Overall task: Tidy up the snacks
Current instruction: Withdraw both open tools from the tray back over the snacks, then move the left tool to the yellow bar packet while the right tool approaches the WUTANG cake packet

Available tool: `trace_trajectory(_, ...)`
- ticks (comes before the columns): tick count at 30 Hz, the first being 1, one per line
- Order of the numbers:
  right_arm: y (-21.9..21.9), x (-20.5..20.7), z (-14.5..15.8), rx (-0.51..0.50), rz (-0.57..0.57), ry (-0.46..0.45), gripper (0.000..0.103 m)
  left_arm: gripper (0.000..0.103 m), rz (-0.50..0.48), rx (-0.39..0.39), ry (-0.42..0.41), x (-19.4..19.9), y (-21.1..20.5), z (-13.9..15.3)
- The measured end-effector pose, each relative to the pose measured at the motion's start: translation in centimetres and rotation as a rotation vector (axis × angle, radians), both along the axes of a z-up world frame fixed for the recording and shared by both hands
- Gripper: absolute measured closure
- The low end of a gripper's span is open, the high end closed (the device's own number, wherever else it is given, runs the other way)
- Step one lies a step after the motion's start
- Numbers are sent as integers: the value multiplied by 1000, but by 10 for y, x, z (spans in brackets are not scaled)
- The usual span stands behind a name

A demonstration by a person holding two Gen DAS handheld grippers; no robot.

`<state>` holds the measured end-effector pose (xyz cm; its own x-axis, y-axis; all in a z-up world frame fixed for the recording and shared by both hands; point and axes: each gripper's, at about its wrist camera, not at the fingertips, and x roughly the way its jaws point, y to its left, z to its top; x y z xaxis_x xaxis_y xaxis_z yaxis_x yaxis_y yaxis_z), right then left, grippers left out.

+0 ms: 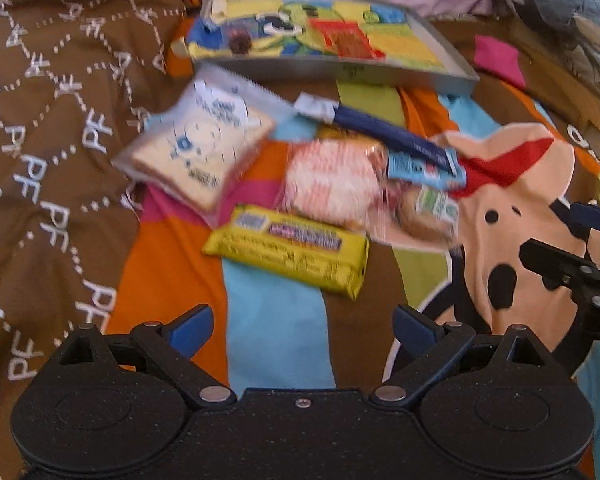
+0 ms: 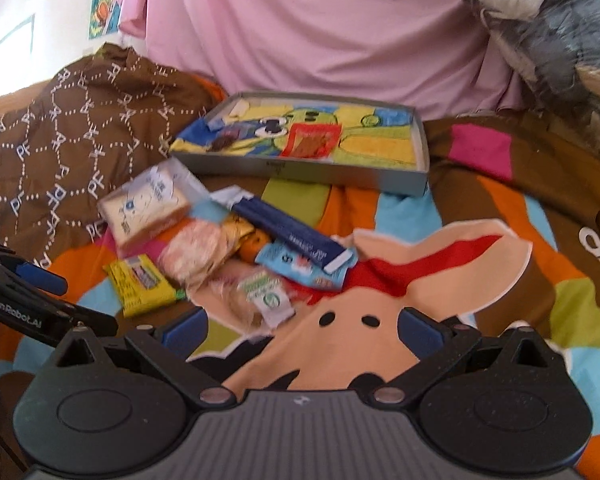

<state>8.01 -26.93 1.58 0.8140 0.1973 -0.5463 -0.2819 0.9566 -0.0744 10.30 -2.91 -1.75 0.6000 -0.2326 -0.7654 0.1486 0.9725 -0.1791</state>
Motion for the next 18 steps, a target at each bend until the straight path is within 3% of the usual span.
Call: trace_trajectory(18,1,22,-24,21,30,124,0,7,100,-62,76,22,6,-3)
